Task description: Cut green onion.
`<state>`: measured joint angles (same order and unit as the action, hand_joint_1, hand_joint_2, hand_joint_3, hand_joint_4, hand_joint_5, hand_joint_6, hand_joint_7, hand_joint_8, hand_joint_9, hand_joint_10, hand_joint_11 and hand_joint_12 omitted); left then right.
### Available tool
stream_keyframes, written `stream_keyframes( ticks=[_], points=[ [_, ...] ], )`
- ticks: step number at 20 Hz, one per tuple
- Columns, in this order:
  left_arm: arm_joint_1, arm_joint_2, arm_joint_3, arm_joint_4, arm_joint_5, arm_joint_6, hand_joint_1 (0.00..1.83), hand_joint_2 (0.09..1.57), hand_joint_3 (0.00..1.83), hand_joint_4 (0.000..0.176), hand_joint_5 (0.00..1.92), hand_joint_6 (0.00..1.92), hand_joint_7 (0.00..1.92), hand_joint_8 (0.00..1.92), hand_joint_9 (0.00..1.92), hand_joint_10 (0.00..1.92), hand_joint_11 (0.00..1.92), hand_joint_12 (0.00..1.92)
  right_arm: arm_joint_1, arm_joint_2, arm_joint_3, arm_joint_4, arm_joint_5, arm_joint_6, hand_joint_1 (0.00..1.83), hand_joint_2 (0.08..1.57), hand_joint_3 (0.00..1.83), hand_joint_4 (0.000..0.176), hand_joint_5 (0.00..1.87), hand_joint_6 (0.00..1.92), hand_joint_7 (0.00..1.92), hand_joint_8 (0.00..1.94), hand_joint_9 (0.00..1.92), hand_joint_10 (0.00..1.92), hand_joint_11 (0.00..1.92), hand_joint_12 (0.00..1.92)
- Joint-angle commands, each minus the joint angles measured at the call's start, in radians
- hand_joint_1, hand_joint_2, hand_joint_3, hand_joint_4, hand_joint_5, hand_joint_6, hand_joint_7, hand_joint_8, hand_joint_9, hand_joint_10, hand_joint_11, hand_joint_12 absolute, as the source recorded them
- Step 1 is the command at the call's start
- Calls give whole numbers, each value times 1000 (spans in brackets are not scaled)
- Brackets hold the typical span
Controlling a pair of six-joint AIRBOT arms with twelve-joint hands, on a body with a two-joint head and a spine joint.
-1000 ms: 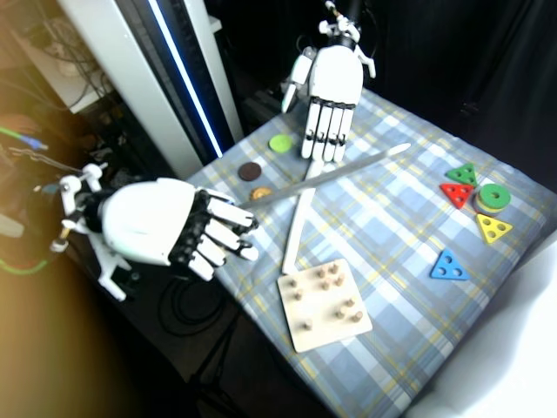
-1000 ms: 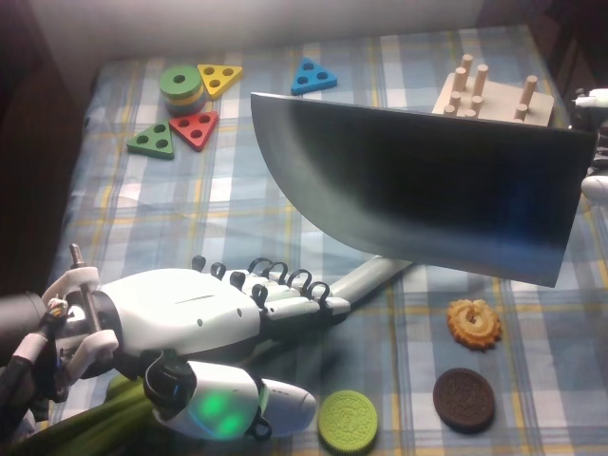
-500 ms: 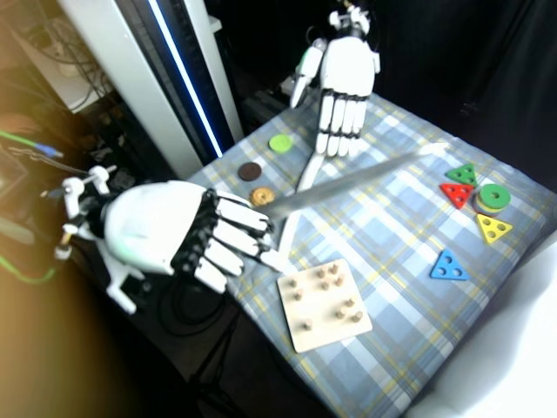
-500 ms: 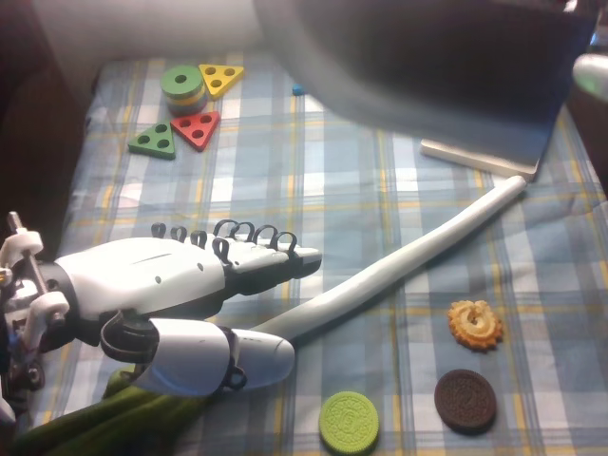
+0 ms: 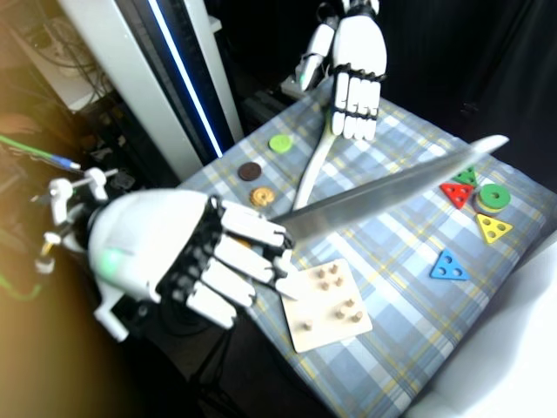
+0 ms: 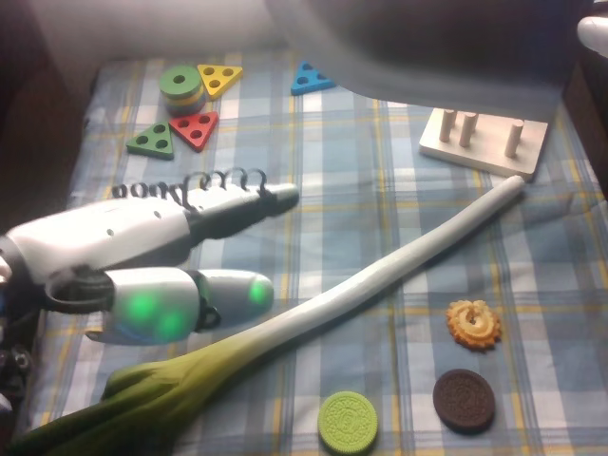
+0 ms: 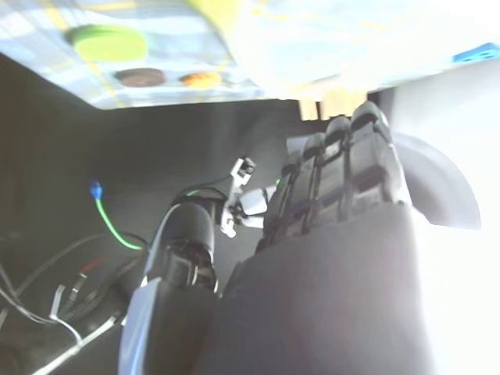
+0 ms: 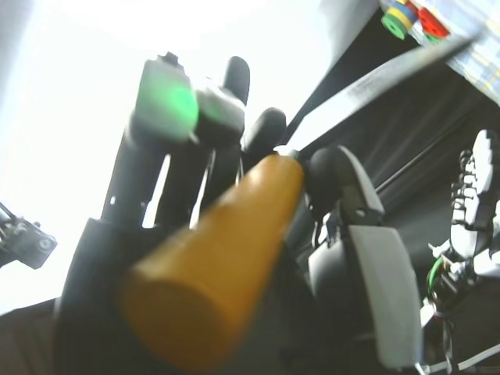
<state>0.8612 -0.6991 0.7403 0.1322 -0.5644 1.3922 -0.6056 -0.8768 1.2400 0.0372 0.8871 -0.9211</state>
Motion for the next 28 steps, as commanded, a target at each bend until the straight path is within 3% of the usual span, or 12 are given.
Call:
stream_keyframes(
  ticks=[1,7,9,12,15,18,20,21,22,23,26,28],
  points=[
    [-2,6,-4,-23,-150,-3,0,1368,8,0,0,0,0,0,3,1,10,4,18,10,10,27,109,4,214,1504,4,84,477,1921,1024,1941,1350,1921,1475,1921],
    [30,37,-18,-143,-240,88,0,1413,13,0,0,0,60,2,85,2,1,2,36,14,31,26,44,-7,83,1505,8,75,413,1799,967,1941,1302,1921,1433,1921],
    [36,37,-19,-153,-249,88,0,1411,11,0,0,0,71,6,100,8,9,4,52,16,31,26,44,-8,89,1468,0,53,417,1782,983,1941,1307,1921,1432,1921],
    [47,40,-20,-180,-280,92,0,1408,7,0,0,0,20,0,32,0,0,0,70,24,31,26,44,-20,204,1446,5,100,348,1909,661,1941,938,1921,1119,1921],
    [63,52,-21,-222,-325,101,0,1389,0,0,0,0,0,0,0,0,0,0,71,33,32,27,35,-20,185,1437,0,72,384,1921,903,1941,1203,1921,1319,1921],
    [88,62,-25,-252,-378,101,0,1385,0,0,0,0,0,0,0,0,0,0,71,34,37,26,7,-20,179,1493,7,91,362,1921,962,1941,1296,1921,1385,1921],
    [93,63,-26,-256,-381,101,0,1383,0,0,0,0,0,0,1,0,0,0,71,34,39,25,-9,-20,159,1457,0,39,406,1841,1016,1941,1332,1921,1428,1921],
    [96,63,-26,-258,-379,101,0,1388,0,0,0,0,0,0,29,12,0,0,71,34,40,21,-18,-20,147,1447,0,44,404,1834,1003,1941,1315,1921,1415,1921],
    [99,63,-27,-259,-375,101,0,1385,0,0,0,0,0,0,22,8,0,0,71,34,41,10,-31,-20,98,1470,3,92,389,1873,986,1941,1306,1921,1417,1921],
    [102,63,-27,-259,-372,101,0,1374,0,0,0,0,0,0,4,1,0,0,71,34,42,-2,-49,-20,88,1516,11,44,379,1857,986,1941,1343,1921,1466,1921],
    [106,60,-26,-260,-365,101,0,1368,0,0,0,0,0,0,0,0,0,0,74,35,48,-10,-63,-20,81,1530,1,61,415,1808,1056,1941,1396,1921,1502,1921],
    [108,59,-26,-260,-365,101,0,1368,0,0,0,0,0,0,0,0,0,0,78,35,52,-10,-67,-20,70,1553,6,48,395,1799,1040,1941,1380,1921,1485,1921]
  ],
)
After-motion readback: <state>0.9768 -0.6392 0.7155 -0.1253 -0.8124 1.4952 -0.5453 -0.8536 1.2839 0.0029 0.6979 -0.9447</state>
